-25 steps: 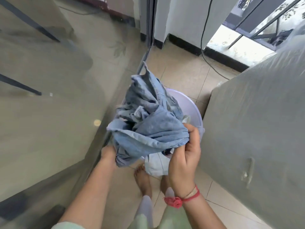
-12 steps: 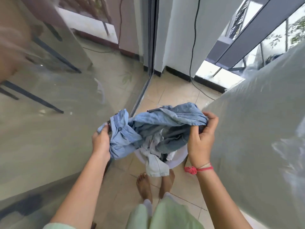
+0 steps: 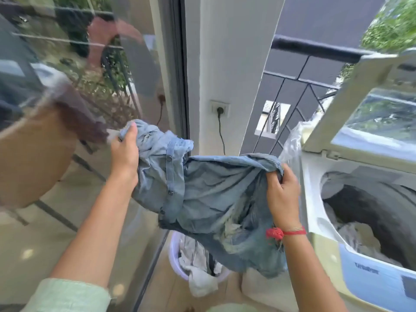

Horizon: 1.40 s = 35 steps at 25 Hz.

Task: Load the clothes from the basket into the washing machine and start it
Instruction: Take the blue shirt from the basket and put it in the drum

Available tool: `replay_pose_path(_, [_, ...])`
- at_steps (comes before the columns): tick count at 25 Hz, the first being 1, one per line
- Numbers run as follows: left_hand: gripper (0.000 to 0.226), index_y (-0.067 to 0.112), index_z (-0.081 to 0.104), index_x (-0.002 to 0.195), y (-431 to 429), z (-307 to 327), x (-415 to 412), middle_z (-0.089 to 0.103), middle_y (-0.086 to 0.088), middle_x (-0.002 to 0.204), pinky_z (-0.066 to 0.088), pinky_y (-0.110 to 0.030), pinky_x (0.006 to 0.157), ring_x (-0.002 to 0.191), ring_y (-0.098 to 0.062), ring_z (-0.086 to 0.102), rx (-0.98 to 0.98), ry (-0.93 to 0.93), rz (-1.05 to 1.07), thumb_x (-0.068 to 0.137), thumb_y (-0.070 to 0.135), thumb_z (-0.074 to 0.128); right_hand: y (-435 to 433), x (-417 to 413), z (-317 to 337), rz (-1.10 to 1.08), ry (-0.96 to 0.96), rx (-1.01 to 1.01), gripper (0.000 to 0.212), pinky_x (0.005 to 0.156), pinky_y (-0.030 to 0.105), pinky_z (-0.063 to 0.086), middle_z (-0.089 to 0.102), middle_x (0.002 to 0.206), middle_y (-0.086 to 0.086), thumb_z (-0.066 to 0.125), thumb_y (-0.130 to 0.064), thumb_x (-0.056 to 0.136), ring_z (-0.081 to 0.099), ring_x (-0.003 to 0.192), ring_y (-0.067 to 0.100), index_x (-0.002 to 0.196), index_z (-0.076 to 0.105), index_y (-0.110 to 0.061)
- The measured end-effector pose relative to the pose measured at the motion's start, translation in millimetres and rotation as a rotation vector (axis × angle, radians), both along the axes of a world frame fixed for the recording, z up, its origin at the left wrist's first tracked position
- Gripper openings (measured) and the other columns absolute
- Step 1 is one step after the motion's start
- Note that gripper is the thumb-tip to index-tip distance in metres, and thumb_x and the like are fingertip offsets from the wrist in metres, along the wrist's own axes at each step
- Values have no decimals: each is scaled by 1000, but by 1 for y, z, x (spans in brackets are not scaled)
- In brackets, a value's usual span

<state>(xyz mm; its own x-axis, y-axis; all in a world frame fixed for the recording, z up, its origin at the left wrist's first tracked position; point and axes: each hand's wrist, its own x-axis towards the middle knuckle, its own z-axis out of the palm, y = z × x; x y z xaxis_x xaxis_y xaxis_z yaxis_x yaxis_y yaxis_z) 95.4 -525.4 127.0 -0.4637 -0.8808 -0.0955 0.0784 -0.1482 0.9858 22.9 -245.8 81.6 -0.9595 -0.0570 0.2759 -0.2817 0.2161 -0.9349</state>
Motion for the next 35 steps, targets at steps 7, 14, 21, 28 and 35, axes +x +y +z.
replay_pose_path(7, [20, 25, 58, 75, 91, 131, -53, 61, 10, 79, 52, -16, 66, 68, 2, 61, -190, 274, -135, 94, 29, 53, 94, -58, 126, -45, 93, -372, 21, 81, 34, 47, 64, 84, -9, 47, -32, 91, 57, 87, 12, 82, 66, -29])
replay_pose_path(14, [37, 7, 60, 113, 206, 196, -128, 67, -3, 106, 56, -28, 80, 92, -13, 68, -93, 530, -247, 89, 35, 59, 296, -117, 204, -120, 319, -465, 54, 78, 26, 50, 68, 88, -8, 63, -68, 61, 61, 87, 10, 91, 65, -23])
replay_pose_path(21, [32, 13, 63, 100, 298, 140, -187, 68, -5, 103, 56, -28, 68, 79, -13, 69, -58, 223, -417, 83, 39, 66, 434, -181, 148, 48, -93, -121, 41, 64, 19, 55, 73, 70, -7, 72, -44, 77, 68, 68, 8, 98, 67, -9])
replay_pose_path(28, [96, -1, 65, 102, 284, 4, -111, 71, -23, 93, 58, -33, 66, 78, -31, 70, 7, -620, -986, 29, 57, 88, 444, -174, 2, 993, -794, 836, 47, 63, 17, 40, 61, 69, -7, 83, -55, 53, 53, 66, 7, 74, 66, -17])
replay_pose_path(35, [76, 15, 70, 105, 243, -48, -115, 71, -11, 105, 52, -41, 90, 96, -27, 68, -50, -920, -1077, 49, 64, 78, 339, -208, -78, 695, -871, 1093, 57, 83, 29, 46, 59, 119, 9, 39, -56, 93, 60, 95, 21, 127, 54, -13])
